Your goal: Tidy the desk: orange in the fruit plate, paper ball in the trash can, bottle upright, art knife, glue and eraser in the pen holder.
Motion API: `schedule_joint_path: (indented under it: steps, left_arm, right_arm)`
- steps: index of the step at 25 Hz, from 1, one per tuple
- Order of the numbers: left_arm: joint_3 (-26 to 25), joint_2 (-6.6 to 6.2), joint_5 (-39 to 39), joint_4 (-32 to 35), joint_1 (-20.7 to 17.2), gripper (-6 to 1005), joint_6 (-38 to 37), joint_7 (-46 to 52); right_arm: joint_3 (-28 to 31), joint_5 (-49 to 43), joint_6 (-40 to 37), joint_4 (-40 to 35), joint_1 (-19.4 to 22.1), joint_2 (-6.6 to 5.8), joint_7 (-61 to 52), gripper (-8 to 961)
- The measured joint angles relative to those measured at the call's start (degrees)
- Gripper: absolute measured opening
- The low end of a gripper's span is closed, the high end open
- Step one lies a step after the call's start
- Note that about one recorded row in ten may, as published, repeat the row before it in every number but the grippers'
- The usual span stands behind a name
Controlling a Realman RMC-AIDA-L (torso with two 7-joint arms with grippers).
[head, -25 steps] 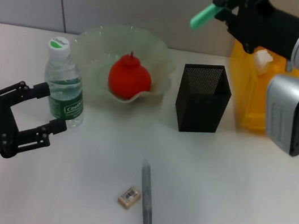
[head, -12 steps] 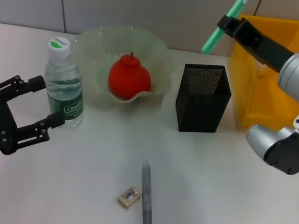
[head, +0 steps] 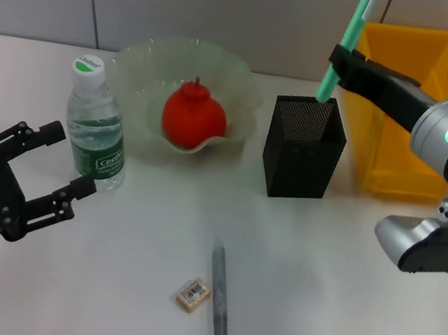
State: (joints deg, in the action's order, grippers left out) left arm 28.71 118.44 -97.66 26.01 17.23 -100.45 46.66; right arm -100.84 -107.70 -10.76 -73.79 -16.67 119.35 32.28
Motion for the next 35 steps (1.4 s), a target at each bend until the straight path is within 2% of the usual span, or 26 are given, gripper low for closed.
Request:
schedule_joint_path:
  steps: [8,21,32,35]
  left_arm:
    - [-0.04,0.04,0.03,-1.54,0.15,811,0.42,-2.95]
    - [-0.06,0.04,0.47,-3.60,0.53,811,1.97,-6.21]
    - [0.08,0.03,0.84,-3.70,0.60,811,2.11,-7.24]
    - [0.41,0.03,0.42,-3.98,0.37,811,2.24,-7.16]
  right_arm:
    - [-2.76,-3.49,4.68,2.00,0.16,0.00,2.66,272]
    - [-5.57,-6.82,6.86,2.34,0.03,0.00,2.31,284]
    - [-9.94,-9.75,13.64,3.62,0.67,0.17,-0.71,294]
    - [-10.55,-10.29,14.32,3.54,1.13,0.28,-1.15,344]
